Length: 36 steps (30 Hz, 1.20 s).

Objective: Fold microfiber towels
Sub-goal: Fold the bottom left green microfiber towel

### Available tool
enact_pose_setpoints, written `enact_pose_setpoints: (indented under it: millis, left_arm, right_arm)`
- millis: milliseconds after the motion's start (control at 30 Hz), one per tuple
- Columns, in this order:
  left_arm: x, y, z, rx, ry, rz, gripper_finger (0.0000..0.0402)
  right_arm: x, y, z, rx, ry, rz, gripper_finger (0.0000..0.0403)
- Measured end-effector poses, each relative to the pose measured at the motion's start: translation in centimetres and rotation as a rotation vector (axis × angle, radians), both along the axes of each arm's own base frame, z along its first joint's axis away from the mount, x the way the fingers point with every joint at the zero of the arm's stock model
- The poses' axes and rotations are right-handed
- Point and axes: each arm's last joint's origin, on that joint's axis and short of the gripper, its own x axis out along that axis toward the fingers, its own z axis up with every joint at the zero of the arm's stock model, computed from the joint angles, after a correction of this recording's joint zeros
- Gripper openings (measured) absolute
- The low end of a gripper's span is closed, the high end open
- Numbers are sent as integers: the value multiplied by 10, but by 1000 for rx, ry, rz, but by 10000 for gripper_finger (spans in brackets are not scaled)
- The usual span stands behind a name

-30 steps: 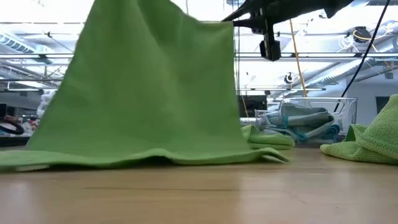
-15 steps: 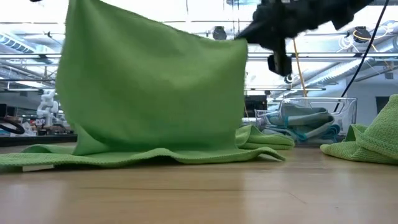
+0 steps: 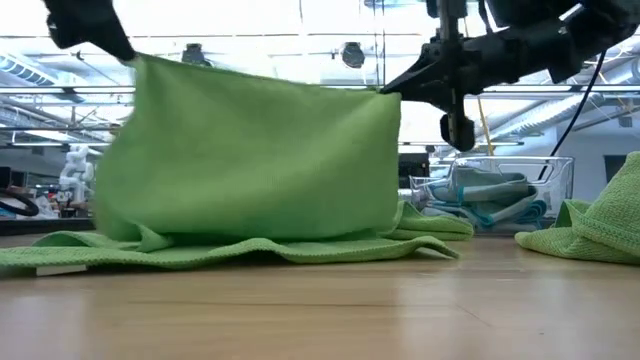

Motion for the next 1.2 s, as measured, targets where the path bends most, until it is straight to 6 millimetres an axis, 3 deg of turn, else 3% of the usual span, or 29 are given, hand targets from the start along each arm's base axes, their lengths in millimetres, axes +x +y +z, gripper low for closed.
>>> enact_pose_setpoints:
  millis: [267, 500, 800, 1200]
  left_arm:
    - [7, 33, -1, 161, 58, 97, 0]
    - [15, 57, -1, 194, 79, 176, 0]
    - [16, 74, -2, 220, 113, 253, 0]
    - [17, 76, -2, 238, 156, 173, 0]
  right_arm:
    - [0, -32, 2, -155, -7, -132, 4]
    - [-2, -54, 8, -177, -59, -219, 4]
    - [-3, -57, 8, -211, -54, -207, 4]
    - [-3, -54, 4, -261, -15, -95, 4]
